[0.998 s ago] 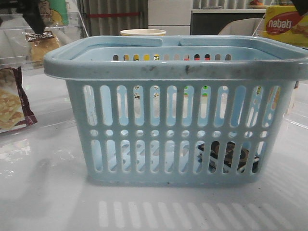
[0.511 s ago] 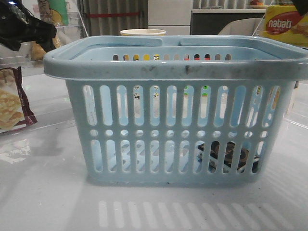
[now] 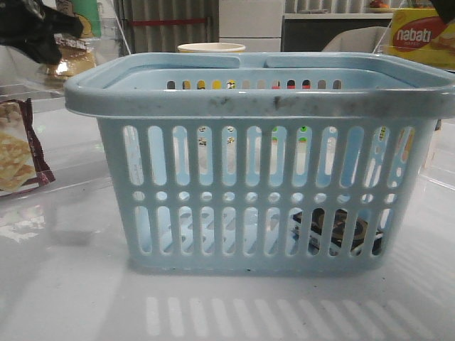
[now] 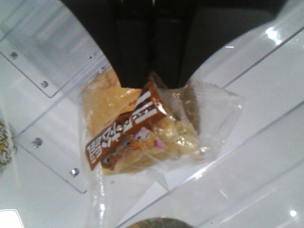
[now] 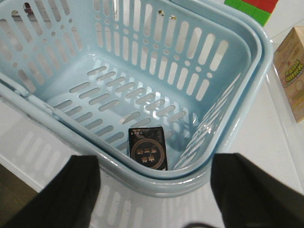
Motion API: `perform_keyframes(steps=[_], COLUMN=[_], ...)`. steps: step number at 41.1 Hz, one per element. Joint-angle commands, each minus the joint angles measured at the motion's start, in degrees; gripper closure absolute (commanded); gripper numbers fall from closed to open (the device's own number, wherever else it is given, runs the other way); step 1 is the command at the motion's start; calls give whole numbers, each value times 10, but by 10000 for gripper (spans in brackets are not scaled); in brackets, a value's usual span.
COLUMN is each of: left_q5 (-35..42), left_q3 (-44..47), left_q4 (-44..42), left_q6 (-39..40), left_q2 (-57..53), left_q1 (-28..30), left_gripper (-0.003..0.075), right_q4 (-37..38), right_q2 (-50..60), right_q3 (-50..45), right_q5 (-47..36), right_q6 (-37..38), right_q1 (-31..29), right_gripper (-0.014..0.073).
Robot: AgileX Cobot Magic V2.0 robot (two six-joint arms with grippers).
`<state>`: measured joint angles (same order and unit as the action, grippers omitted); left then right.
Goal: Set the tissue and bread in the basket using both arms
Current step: 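Grasp the wrapped bread roll on the shelf with the left gripper, then carry the bread roll over the basket and release it inside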
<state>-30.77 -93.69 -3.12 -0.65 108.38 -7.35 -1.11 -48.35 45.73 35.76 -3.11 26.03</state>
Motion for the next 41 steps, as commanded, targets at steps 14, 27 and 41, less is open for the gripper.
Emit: perform_keyframes(steps=[14, 27, 41], left_q5=[-99, -148, -178], left_q3=[-27, -23, -18], left_q4=[4, 4, 4], left_q6=[-46, -57, -57], left_q2=[-194, -170, -169], left_q1=[-148, -284, -316], left_gripper=[629, 583, 192], right_q4=[0, 0, 0], right_q2=[4, 4, 4], right_q3=[15, 15, 15], right_q5=[-42, -42, -34], right_q6=[-3, -3, -3], right_q1=[-1, -1, -1], right_gripper=[15, 15, 15])
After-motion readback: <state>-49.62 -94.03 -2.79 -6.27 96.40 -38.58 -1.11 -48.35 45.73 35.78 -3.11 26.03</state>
